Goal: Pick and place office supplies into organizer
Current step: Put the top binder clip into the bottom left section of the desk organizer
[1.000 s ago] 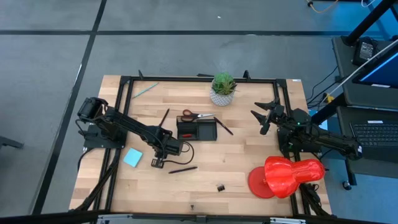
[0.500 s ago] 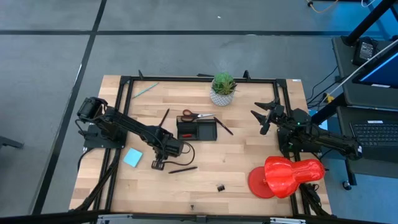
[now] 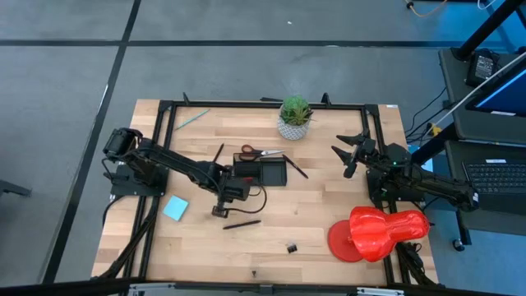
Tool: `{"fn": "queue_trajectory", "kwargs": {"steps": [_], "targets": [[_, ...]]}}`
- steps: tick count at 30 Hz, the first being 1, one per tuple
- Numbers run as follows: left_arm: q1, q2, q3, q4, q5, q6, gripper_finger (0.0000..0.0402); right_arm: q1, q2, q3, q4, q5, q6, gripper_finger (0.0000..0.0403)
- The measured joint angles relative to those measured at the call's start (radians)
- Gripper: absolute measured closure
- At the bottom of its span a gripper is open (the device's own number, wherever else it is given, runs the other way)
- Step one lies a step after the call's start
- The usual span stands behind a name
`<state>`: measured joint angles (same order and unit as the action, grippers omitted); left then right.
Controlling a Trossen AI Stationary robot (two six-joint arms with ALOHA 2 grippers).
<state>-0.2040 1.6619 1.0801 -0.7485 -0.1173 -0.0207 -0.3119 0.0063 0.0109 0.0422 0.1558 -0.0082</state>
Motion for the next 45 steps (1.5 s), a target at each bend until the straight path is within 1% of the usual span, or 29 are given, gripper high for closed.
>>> {"fn": "queue_trajectory", "kwargs": {"steps": [3, 6, 11, 13, 18, 20, 24, 28, 36, 40, 45], "targets": [[0.006, 0.0, 0.0, 0.039, -0.068, 0.039, 0.0399, 0.0, 0.0, 0.0, 0.0, 0.0, 0.0, 0.0179], [0.006, 0.0, 0.0, 0.042, -0.119, 0.053, 0.0399, 0.0, 0.0, 0.0, 0.0, 0.0, 0.0, 0.0179], [0.006, 0.0, 0.0, 0.059, -0.164, 0.062, 0.0399, 0.0, 0.0, 0.0, 0.0, 0.0, 0.0, 0.0179], [0.006, 0.0, 0.0, 0.095, -0.186, 0.077, 0.0399, 0.0, 0.0, 0.0, 0.0, 0.0, 0.0, 0.0179], [0.006, 0.0, 0.0, 0.2, -0.194, 0.158, 0.0399, 0.0, 0.0, 0.0, 0.0, 0.0, 0.0, 0.0179], [0.008, 0.0, 0.0, 0.226, -0.218, 0.174, 0.0399, 0.0, 0.0, 0.0, 0.0, 0.0, 0.0, 0.0179], [0.022, -0.001, -0.003, 0.233, -0.269, 0.154, 0.0399, 0.0, 0.0, 0.0, 0.0, 0.0, 0.0, 0.0179], [0.037, -0.002, -0.041, 0.273, -0.275, 0.131, 0.0399, 0.0, 0.0, 0.0, 0.0, 0.0, 0.0, 0.0179], [0.057, -0.002, -0.084, 0.29, -0.285, 0.109, 0.0399, 0.0, 0.0, 0.0, 0.0, 0.0, 0.0, 0.0179], [0.062, -0.002, -0.122, 0.367, -0.283, 0.11, 0.0399, 0.0, 0.0, 0.0, 0.0, 0.0, 0.0, 0.0179], [0.062, -0.002, -0.125, 0.382, -0.283, 0.11, 0.0399, 0.0, 0.0, 0.0, 0.0, 0.0, 0.0, 0.0179]]}}
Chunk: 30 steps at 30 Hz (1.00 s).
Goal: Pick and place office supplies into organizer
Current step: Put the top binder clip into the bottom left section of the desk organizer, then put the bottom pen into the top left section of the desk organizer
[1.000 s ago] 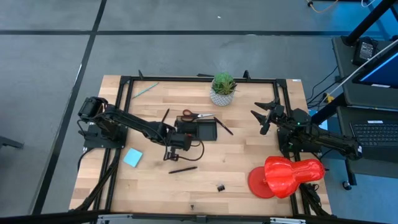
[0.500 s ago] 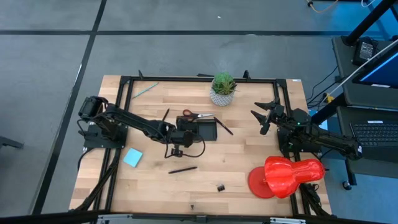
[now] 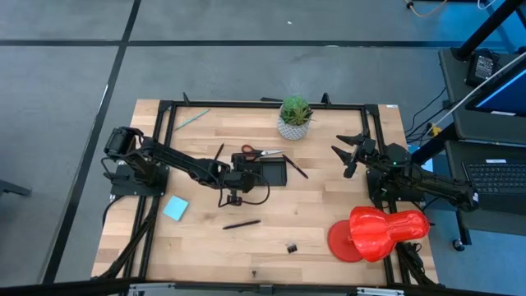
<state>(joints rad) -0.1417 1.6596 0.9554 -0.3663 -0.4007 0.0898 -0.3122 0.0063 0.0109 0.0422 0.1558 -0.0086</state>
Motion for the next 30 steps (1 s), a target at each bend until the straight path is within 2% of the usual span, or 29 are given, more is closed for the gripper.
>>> {"fn": "queue_trajectory", "kwargs": {"steps": [18, 30], "targets": [[0.0, 0.0, 0.0, 0.001, 0.009, 0.0, 0.0395, 0.0, 0.0, 0.0, 0.0, 0.0, 0.0, 0.0179], [0.0, 0.001, 0.0, 0.001, 0.002, 0.001, 0.0353, 0.0, 0.0, 0.0, 0.0, 0.0, 0.0, 0.0179]]}}
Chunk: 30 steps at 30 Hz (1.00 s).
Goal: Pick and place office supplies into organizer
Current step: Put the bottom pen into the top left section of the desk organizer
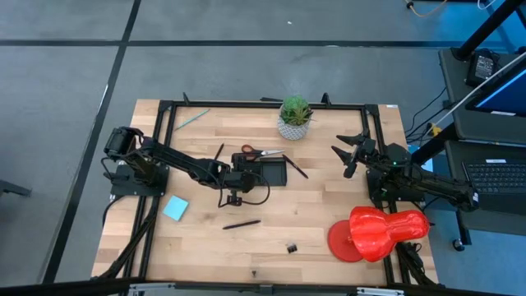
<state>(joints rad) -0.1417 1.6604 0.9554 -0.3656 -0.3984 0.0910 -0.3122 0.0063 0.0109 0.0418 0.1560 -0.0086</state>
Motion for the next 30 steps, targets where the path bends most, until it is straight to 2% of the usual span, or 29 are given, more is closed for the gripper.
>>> {"fn": "queue_trajectory", "kwargs": {"steps": [10, 15, 23, 30], "targets": [[-0.035, 0.001, 0.081, -0.057, 0.004, -0.01, 0.0338, 0.0, 0.0, 0.0, 0.0, 0.0, 0.0, 0.0179], [-0.067, 0.001, 0.12, -0.057, 0.043, -0.108, 0.0325, 0.0, 0.0, 0.0, 0.0, 0.0, 0.0, 0.0179], [-0.11, 0.001, 0.124, -0.047, 0.195, -0.327, 0.028, 0.0, 0.0, 0.0, 0.0, 0.0, 0.0, 0.0179], [-0.189, 0.01, 0.125, 0.063, 0.182, -0.343, 0.0253, 0.0, 0.0, 0.0, 0.0, 0.0, 0.005, 0.0179]]}}
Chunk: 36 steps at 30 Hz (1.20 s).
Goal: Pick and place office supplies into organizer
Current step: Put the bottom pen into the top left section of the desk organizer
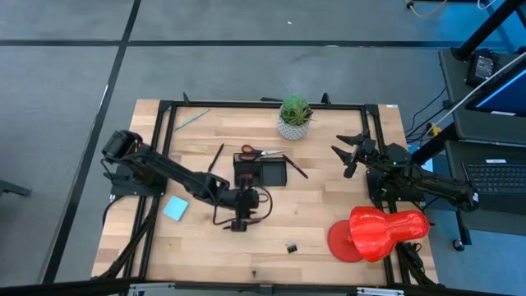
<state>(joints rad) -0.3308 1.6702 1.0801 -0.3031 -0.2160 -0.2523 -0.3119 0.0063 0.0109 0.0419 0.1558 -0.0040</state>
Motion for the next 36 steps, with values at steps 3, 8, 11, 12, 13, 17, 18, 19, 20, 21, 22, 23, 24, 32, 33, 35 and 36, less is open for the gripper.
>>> {"fn": "queue_trajectory", "kwargs": {"steps": [3, 8, 11, 12, 13, 17, 18, 19, 20, 21, 22, 23, 24, 32, 33, 35, 36], "targets": [[-0.024, 0.02, 0.0, 0.05, -0.005, -0.021, 0.0247, 0.0, 0.0, 0.0, 0.0, 0.0, 0.003, 0.0179], [-0.04, 0.071, 0.0, 0.055, -0.031, -0.075, 0.0247, 0.0, 0.0, 0.0, 0.0, 0.0, 0.027, 0.0179], [-0.045, 0.105, 0.0, 0.064, -0.035, -0.076, 0.0247, 0.0, 0.0, 0.0, 0.0, 0.0, 0.029, 0.0179], [-0.048, 0.115, 0.0, 0.068, -0.035, -0.076, 0.0247, 0.0, 0.0, 0.0, -0.001, -0.001, 0.029, 0.0179], [-0.051, 0.123, 0.0, 0.069, -0.034, -0.076, 0.0247, 0.0, 0.0, 0.0, 0.0, -0.001, 0.029, 0.0179], [-0.06, 0.153, 0.0, 0.076, -0.029, -0.079, 0.0247, 0.0, 0.0, 0.0, 0.0, -0.001, 0.029, 0.0179], [-0.062, 0.158, 0.0, 0.081, -0.027, -0.078, 0.0247, 0.0, 0.0, 0.0, -0.001, 0.0, 0.029, 0.0179], [-0.064, 0.162, 0.0, 0.092, -0.027, -0.078, 0.0247, 0.0, 0.0, 0.0, 0.0, 0.0, 0.029, 0.0179], [-0.067, 0.166, 0.0, 0.102, -0.026, -0.078, 0.0247, 0.0, 0.0, 0.0, 0.0, -0.001, 0.029, 0.0179], [-0.069, 0.167, 0.0, 0.1, -0.026, -0.078, 0.0247, 0.0, 0.0, 0.0, 0.0, -0.001, 0.029, 0.0179], [-0.07, 0.167, 0.0, 0.098, -0.026, -0.079, 0.0247, 0.0, 0.0, 0.0, 0.0, -0.001, 0.029, 0.0179], [-0.073, 0.167, 0.0, 0.1, -0.026, -0.083, 0.0247, 0.0, 0.0, 0.0, 0.0, -0.001, 0.029, 0.0179], [-0.075, 0.167, 0.0, 0.1, -0.026, -0.088, 0.0247, 0.0, 0.0, 0.0, 0.0, -0.001, 0.029, 0.0179], [-0.081, 0.191, 0.0, 0.116, -0.025, -0.092, 0.0247, 0.0, 0.0, 0.0, 0.0, -0.001, 0.052, 0.0179], [-0.081, 0.197, 0.0, 0.125, -0.026, -0.093, 0.0247, 0.0, 0.0, 0.0, 0.0, -0.001, 0.052, 0.0179], [-0.081, 0.214, 0.0, 0.125, -0.027, -0.093, 0.0247, 0.0, 0.0, 0.0, 0.0, -0.001, 0.052, 0.0179], [-0.081, 0.222, 0.0, 0.123, -0.027, -0.093, 0.0247, 0.0, 0.0, 0.0, -0.001, -0.001, 0.052, 0.0179]]}}
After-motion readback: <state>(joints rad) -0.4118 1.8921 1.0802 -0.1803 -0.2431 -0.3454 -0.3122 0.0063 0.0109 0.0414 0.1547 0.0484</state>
